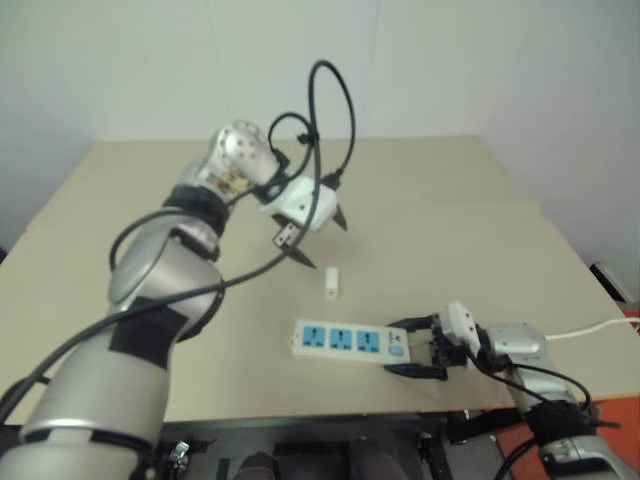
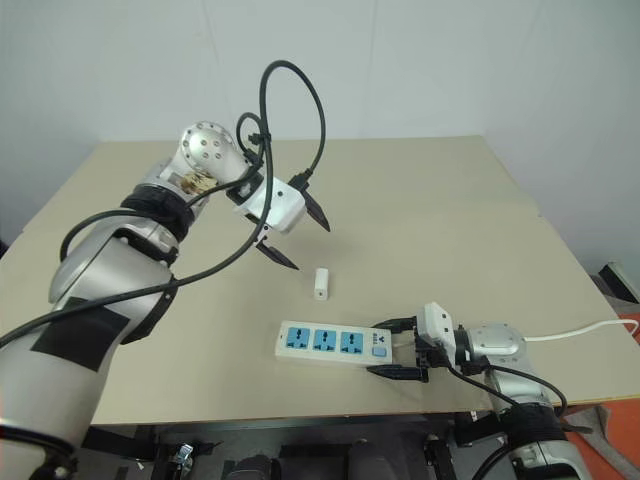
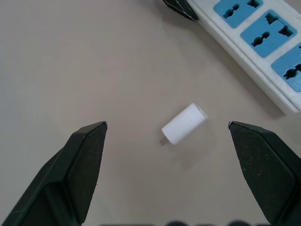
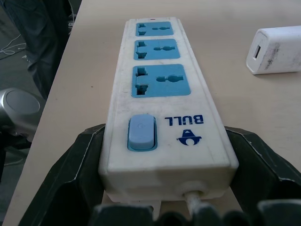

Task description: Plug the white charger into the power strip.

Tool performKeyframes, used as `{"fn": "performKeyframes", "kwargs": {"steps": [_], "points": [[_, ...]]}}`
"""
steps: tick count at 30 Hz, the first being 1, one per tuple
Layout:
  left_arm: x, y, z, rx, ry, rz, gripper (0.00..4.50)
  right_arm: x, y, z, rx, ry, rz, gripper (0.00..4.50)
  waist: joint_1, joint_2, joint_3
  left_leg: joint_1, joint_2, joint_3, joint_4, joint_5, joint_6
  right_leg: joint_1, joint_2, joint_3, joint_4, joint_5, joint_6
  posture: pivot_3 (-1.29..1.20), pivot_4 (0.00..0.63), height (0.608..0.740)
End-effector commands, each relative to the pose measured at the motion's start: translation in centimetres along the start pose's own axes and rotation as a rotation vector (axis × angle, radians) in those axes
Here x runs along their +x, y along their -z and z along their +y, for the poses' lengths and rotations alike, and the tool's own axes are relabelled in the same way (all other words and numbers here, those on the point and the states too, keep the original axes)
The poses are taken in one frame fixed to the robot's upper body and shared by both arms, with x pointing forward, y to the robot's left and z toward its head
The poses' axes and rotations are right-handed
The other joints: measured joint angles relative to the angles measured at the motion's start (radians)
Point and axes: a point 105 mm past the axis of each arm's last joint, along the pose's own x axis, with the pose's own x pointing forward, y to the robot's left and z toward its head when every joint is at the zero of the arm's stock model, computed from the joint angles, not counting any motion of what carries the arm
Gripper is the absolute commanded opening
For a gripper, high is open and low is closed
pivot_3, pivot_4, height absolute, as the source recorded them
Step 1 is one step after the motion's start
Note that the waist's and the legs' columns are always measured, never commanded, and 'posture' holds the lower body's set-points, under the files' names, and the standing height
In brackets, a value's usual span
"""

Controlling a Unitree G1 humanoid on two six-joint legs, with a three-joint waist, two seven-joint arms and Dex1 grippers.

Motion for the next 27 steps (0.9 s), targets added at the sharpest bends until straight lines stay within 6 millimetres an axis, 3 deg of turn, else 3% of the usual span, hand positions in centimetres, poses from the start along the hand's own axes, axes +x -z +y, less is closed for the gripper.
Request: {"fn": "performKeyframes", "kwargs": {"steps": [1,6,12,16,20,22,27], "points": [[-0.1,-0.5,0.1,0.167,0.082,0.086,4.50,0.5,0.3,1.0,0.013,-0.038,0.025,3.44,0.000,0.000,0.000,0.000,0.000,0.000,0.000,0.000,0.000,0.000,0.000,0.000,0.000,0.000,0.000,0.00,0.150,0.740],[-0.1,0.2,-1.3,0.330,0.267,0.226,4.50,0.7,0.4,1.6,0.023,-0.040,0.026,3.44,0.001,-0.002,0.001,0.000,0.000,0.000,0.000,0.000,0.000,0.000,0.000,0.001,0.000,0.000,0.000,0.00,0.150,0.740],[1.4,0.0,-1.3,0.408,0.305,0.238,4.50,1.2,0.4,2.1,0.035,-0.026,0.014,3.44,0.001,-0.003,0.001,0.000,0.000,0.000,0.000,0.000,0.000,0.000,0.000,0.001,0.000,0.000,0.000,0.00,0.150,0.740],[2.4,0.7,-0.5,0.539,0.286,0.343,4.50,1.4,0.4,2.5,0.039,-0.020,0.013,3.44,0.000,-0.003,0.002,0.000,0.000,0.001,0.000,0.000,0.000,0.000,0.000,0.002,0.000,0.000,0.000,0.00,0.150,0.740],[3.4,2.7,1.3,0.852,0.252,0.545,4.50,1.6,0.2,2.6,0.040,-0.005,0.007,3.44,0.002,-0.007,0.004,0.000,-0.001,0.000,0.000,0.000,0.000,0.001,0.000,0.003,0.000,0.000,0.002,0.00,0.150,0.740],[4.1,2.9,1.7,0.996,0.229,0.540,4.50,1.7,0.0,2.6,0.040,0.004,0.002,3.44,0.002,-0.008,0.004,0.000,-0.001,0.000,0.000,0.000,0.000,0.000,-0.001,0.003,-0.001,0.000,0.004,0.00,0.150,0.740],[5.1,2.4,1.5,1.157,0.217,0.441,4.50,1.9,-0.2,2.7,0.044,0.015,0.000,3.44,0.003,-0.008,0.004,0.000,-0.002,0.002,0.000,0.000,0.000,-0.001,-0.001,0.003,-0.001,-0.001,0.004,0.00,0.150,0.740]]}}
